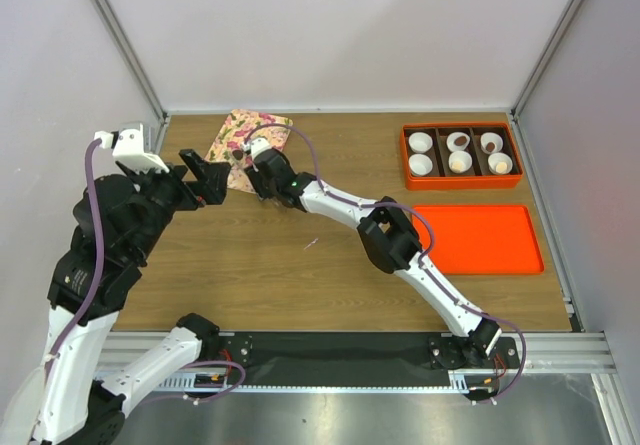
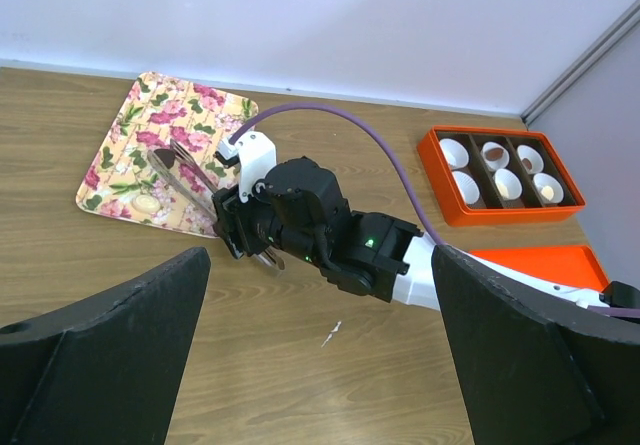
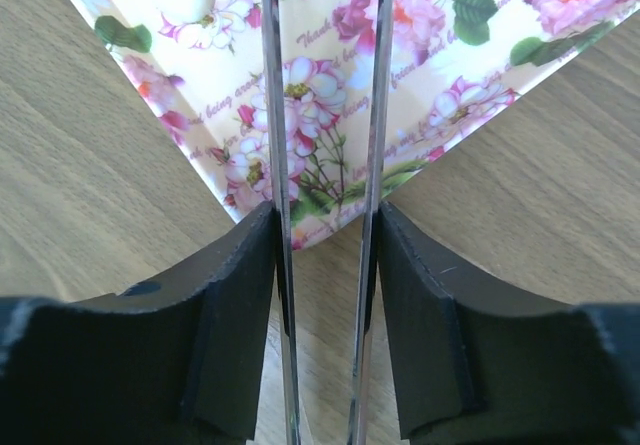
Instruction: Pack the chocolate
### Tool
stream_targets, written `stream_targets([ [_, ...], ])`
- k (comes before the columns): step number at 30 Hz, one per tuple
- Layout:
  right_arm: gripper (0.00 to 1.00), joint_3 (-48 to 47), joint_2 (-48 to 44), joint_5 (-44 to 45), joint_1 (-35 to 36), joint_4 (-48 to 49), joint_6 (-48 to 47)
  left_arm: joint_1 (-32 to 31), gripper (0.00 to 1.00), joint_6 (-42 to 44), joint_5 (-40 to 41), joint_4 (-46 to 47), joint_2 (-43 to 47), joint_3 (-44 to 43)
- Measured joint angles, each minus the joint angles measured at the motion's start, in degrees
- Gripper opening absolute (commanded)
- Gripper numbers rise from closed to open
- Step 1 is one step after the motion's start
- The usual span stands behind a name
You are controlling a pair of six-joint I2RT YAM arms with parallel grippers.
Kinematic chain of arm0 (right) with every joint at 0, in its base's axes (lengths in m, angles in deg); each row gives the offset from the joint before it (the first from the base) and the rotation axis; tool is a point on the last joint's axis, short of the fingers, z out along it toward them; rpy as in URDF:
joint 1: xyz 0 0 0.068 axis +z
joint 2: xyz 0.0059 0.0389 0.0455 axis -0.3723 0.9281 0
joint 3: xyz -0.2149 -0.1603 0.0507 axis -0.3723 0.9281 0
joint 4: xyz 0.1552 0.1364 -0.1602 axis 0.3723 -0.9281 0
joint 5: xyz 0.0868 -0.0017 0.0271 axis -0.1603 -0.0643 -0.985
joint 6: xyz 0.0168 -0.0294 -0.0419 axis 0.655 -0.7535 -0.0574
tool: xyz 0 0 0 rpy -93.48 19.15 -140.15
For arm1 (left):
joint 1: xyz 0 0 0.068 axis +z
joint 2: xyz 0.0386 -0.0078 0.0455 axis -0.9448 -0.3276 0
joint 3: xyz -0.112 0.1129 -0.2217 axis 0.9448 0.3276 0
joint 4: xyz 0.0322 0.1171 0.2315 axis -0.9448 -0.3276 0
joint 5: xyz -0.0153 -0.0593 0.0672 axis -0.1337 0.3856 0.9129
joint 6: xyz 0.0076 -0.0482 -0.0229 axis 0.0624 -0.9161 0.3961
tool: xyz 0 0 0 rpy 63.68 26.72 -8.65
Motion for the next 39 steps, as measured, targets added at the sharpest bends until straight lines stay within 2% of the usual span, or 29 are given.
stream_targets([
  [12,0.39,1.51,-1.75,0.11,-0.07,-0.63,-0.46,0.0,1.0,0.0,-0.02,0.02,-0.11,-0.02],
  [18,0.37,9.97,-13.05,0.28,-0.42,-2.43,-0.48,0.0,1.0,0.02,0.0,0.0,-0.11,-0.04],
  [24,0.35,17.77,-29.7,0.35,-2.21,-5.42,-0.28,0.0,1.0,0.0,-0.04,0.02,0.46,0.15],
  [28,0.36,21.27,-39.69,1.55,-5.79,-9.01,-0.24,0.0,1.0,-0.02,-0.52,0.26,1.25,1.07],
  [33,0.36,29.97,-50.47,2.69,-13.9,-13.66,0.52,0.02,1.0,-0.09,-2.43,0.5,0.9,2.01],
  [39,0.35,38.1,-55.23,1.7,-25.99,-19.87,2.62,0.02,1.0,0.0,-3.48,0.5,0.26,2.43],
])
